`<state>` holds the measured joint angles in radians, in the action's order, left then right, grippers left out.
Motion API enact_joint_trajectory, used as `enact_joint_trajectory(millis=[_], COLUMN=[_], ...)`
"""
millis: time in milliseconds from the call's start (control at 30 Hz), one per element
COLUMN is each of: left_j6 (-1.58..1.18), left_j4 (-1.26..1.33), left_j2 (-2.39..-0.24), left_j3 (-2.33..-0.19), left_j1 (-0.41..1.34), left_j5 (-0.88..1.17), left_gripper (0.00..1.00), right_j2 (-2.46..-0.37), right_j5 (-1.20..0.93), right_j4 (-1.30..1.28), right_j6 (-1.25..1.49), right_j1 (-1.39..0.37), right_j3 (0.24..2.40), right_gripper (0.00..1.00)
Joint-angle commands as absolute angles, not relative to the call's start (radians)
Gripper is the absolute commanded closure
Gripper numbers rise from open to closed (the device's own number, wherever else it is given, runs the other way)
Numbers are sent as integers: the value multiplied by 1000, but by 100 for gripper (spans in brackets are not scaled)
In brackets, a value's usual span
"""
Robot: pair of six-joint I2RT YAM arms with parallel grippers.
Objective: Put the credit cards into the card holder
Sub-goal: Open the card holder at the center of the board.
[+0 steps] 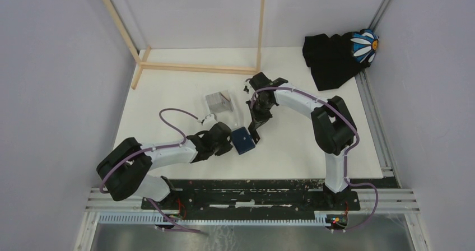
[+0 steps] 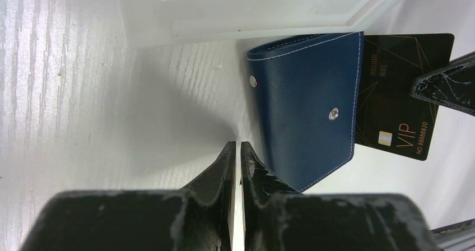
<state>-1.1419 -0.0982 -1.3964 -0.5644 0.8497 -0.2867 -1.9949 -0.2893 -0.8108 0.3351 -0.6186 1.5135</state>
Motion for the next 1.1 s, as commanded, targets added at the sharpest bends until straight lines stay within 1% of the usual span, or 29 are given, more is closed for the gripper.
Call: enact_joint_trajectory(millis=[0,267,1067], left_j6=[-1102,-1105,-1086], left_j4=[-68,-69,-90], left_j2=[-1407,-1415,-1430], left_j3=[-608,-609,-622], left_j1=[854,854,854], left_j5=[-305,-304,-302], left_gripper=[87,87,87], right_j2=[-2002,-1987,-1925], right_j5=[-359,-415,-430], right_j4=[-752,-707,-700], right_j6=[358,393,421], right_j1=[-601,-578,-568], right_j3=[1494,1447,1439], right_gripper=[99,99,99])
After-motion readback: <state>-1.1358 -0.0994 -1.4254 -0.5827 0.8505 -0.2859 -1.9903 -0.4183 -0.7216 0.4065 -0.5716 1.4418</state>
